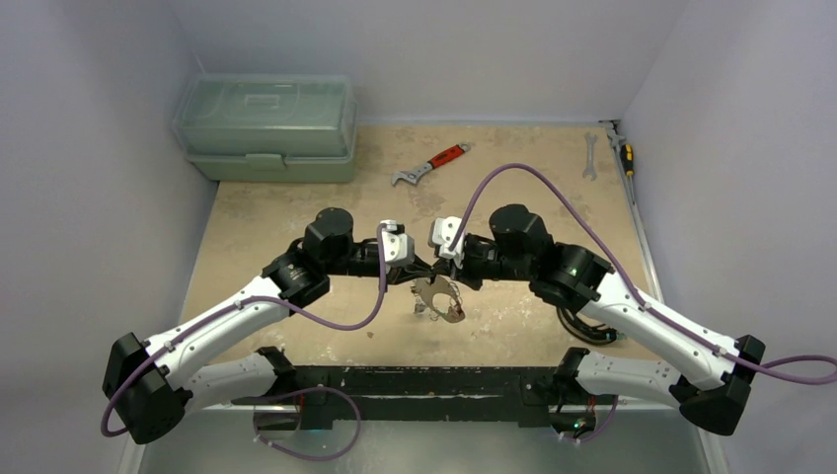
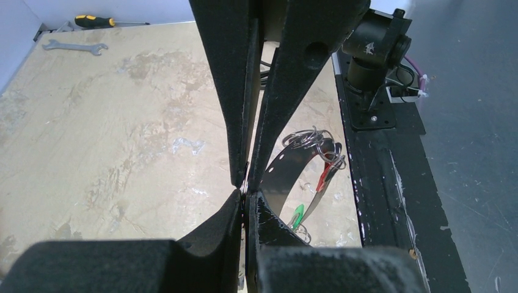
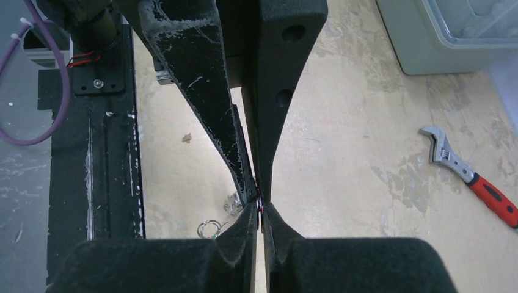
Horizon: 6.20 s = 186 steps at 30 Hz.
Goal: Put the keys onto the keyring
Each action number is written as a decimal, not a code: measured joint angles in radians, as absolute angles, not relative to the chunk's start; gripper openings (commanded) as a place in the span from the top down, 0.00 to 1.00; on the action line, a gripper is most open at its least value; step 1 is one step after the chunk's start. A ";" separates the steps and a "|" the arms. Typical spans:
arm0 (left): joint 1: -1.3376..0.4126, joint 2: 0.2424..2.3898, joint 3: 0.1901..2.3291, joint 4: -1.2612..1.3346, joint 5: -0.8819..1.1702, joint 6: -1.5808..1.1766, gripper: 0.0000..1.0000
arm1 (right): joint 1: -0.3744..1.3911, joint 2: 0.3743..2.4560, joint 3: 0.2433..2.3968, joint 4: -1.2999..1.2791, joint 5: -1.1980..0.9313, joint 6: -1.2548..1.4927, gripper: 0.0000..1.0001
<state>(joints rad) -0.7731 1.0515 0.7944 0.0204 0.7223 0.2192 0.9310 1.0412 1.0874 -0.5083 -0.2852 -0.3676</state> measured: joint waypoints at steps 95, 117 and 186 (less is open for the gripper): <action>-0.775 0.948 0.794 0.117 0.764 0.278 0.71 | 0.930 0.759 0.830 -0.089 -0.332 -0.227 1.00; -0.775 0.966 0.794 0.120 0.801 0.261 0.81 | 0.930 0.779 0.829 -0.052 -0.361 -0.216 1.00; -0.786 1.030 0.795 -0.099 0.573 0.378 1.00 | 0.930 1.056 1.021 -0.356 -0.280 -0.379 0.80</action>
